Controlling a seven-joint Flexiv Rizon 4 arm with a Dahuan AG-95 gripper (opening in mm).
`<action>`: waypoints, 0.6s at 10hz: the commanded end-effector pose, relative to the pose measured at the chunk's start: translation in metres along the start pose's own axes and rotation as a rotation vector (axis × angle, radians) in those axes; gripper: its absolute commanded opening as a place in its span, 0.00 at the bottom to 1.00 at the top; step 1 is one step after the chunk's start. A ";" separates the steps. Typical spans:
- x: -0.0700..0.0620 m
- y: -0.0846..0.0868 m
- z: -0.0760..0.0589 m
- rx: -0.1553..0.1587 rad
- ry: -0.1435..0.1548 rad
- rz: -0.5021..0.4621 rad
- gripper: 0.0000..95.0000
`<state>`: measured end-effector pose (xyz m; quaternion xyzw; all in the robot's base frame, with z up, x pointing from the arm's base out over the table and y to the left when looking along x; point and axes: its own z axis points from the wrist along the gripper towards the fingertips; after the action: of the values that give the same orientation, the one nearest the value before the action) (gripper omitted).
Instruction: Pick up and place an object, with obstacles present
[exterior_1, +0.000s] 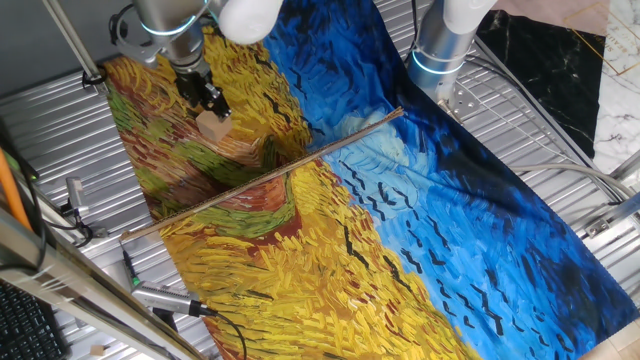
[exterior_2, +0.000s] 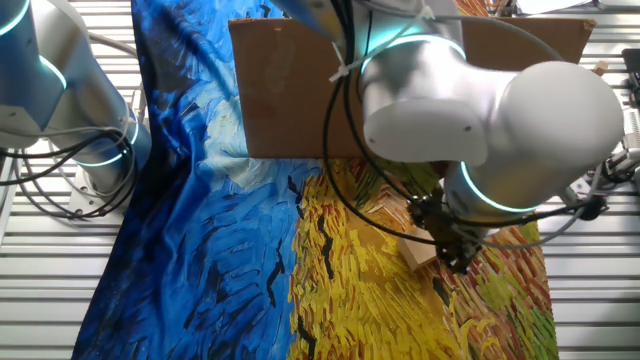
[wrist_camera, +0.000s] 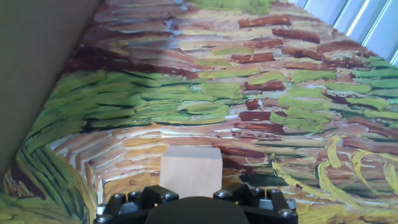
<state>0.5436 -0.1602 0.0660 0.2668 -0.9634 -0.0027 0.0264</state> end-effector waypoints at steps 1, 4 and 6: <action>0.002 0.000 0.005 -0.005 -0.008 0.012 0.80; 0.005 0.001 0.012 -0.008 -0.010 0.020 0.80; 0.007 0.003 0.017 -0.008 -0.012 0.026 0.80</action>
<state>0.5346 -0.1613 0.0471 0.2546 -0.9668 -0.0068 0.0211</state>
